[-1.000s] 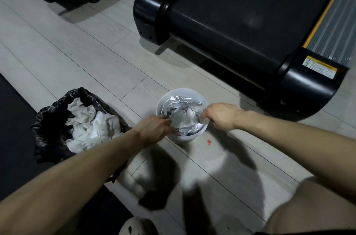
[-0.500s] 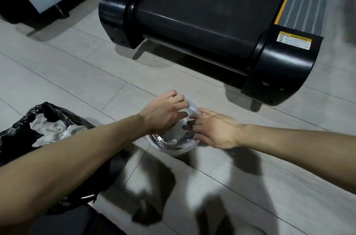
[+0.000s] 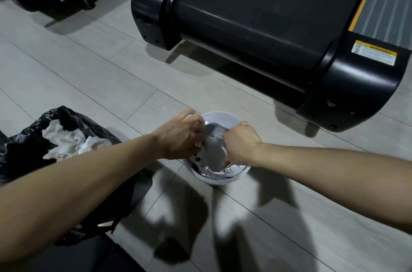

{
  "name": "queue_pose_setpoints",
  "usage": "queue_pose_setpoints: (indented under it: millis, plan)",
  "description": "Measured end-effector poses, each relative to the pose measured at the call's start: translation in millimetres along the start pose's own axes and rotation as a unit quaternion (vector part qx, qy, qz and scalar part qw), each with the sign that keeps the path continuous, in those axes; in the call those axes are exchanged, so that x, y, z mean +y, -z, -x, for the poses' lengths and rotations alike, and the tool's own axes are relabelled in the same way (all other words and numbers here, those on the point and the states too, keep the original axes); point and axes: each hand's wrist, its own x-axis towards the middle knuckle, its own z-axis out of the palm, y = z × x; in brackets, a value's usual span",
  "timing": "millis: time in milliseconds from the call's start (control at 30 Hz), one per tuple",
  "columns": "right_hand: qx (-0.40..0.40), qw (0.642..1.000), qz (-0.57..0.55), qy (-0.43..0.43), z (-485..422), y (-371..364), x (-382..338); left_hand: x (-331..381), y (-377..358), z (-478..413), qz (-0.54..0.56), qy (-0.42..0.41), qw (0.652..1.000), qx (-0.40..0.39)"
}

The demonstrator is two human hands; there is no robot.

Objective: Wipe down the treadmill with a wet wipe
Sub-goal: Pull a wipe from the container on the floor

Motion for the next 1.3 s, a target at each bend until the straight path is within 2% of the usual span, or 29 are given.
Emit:
queue_pose_setpoints:
  millis: [67, 167, 267, 367, 433, 533, 600, 667, 733, 800, 933, 1067, 1300]
  plan:
    - [-0.001, 1.000, 0.006, -0.007, -4.9, -1.7, -7.1, -0.2, -6.8, 4.9, 0.024, 0.022, 0.999, -0.013]
    - [0.002, 0.993, -0.112, -0.031, -6.1, -6.2, 3.0, 5.0, -16.9, 8.6, 0.025, 0.045, 0.999, -0.004]
    - [0.062, 0.976, -0.208, -0.032, -0.4, -5.0, 15.3, 10.9, -15.0, 6.3, 0.018, 0.064, 0.998, 0.021]
    - [0.127, 0.954, -0.267, -0.050, 3.4, 1.2, 28.7, 12.8, -5.4, -5.7, 0.018, 0.138, 0.990, -0.016]
    - [0.135, 0.937, -0.313, -0.076, 3.2, 8.7, 47.2, 7.5, -5.0, -13.5, -0.003, 0.195, 0.979, -0.050]
    - [0.099, 0.887, -0.439, -0.104, 6.4, 21.0, 71.1, 0.1, -1.5, -21.5, 0.011, 0.256, 0.965, -0.063]
    - [0.095, 0.853, -0.500, -0.117, 9.6, 27.2, 73.6, 0.6, 7.6, -28.9, 0.043, 0.285, 0.957, -0.007]
    - [0.100, 0.797, -0.578, -0.142, 11.5, 31.7, 68.7, 3.2, 16.3, -38.8, 0.063, 0.284, 0.955, 0.054]
    - [0.098, 0.748, -0.638, -0.155, 12.3, 33.8, 61.9, 6.7, 22.9, -49.1, 0.131, 0.292, 0.945, 0.072]
    - [0.095, 0.721, -0.669, -0.153, 12.7, 35.4, 55.5, 7.5, 25.4, -56.1, 0.204, 0.309, 0.926, 0.070]
    - [0.102, 0.709, -0.685, -0.137, 9.5, 34.4, 51.9, 8.2, 29.8, -59.3, 0.297, 0.327, 0.892, 0.096]
    - [0.100, 0.699, -0.699, -0.114, 9.7, 31.9, 54.9, 9.8, 29.0, -58.6, 0.389, 0.356, 0.845, 0.090]
    - [0.085, 0.701, -0.701, -0.101, 9.6, 28.1, 57.0, 6.5, 27.4, -56.6, 0.395, 0.368, 0.836, 0.100]
